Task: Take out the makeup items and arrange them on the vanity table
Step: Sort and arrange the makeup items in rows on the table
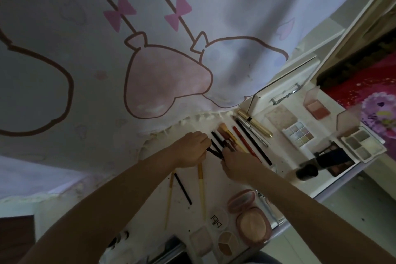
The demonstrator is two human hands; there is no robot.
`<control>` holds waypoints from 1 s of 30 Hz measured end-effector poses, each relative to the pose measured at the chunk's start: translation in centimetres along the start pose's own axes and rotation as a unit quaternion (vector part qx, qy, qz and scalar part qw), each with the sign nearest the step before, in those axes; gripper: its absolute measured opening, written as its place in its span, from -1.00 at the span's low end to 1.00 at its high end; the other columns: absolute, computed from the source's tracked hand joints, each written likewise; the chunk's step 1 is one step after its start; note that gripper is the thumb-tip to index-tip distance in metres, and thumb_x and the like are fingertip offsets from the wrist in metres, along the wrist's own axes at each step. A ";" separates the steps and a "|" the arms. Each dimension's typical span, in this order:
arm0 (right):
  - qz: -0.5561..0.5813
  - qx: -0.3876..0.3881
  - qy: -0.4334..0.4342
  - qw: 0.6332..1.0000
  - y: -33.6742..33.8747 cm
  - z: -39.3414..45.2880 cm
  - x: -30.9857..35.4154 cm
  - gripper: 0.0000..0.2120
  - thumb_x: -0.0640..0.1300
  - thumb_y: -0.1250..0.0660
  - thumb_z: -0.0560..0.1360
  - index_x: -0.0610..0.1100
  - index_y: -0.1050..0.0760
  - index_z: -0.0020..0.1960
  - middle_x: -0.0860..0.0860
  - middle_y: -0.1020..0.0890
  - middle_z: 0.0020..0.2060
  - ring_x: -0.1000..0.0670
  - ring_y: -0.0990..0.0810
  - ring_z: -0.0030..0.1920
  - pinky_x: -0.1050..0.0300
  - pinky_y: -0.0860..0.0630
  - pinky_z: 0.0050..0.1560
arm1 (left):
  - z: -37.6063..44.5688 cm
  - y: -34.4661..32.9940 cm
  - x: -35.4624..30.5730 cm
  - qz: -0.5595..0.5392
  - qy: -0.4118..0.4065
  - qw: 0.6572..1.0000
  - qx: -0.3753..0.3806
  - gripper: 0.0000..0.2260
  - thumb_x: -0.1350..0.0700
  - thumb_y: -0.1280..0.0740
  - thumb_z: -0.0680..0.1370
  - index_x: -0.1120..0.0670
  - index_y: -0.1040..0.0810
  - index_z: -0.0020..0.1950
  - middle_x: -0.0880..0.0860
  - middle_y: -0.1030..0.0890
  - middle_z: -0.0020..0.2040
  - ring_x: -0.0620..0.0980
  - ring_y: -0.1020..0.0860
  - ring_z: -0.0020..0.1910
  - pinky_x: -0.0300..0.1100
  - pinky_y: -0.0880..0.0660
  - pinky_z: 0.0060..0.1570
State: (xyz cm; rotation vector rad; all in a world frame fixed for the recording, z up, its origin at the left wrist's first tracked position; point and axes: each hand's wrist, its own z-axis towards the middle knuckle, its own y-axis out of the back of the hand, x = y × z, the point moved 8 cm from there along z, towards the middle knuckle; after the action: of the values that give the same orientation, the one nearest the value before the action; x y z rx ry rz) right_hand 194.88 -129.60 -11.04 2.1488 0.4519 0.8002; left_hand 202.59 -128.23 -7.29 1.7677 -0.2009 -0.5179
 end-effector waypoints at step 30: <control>0.083 0.035 -0.081 0.993 -6.7 5.0 3.2 -0.66 -0.25 -0.19 0.51 -0.07 -0.15 -0.37 -0.08 -0.51 -0.17 -0.03 -0.44 -0.12 0.37 -0.17 -0.45 | -9.6 -10.4 4.5 -0.280 0.539 0.794 -0.021 -0.84 0.20 -0.16 0.58 0.14 -0.36 -0.21 0.26 -0.53 0.10 0.13 -0.51 0.06 -0.13 -0.38 -0.06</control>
State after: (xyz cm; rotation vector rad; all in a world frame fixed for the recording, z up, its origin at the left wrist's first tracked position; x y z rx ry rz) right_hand 200.25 -126.34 -17.44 2.3185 0.2214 0.7012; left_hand 209.38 -118.87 -16.57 1.8029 1.1564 0.1543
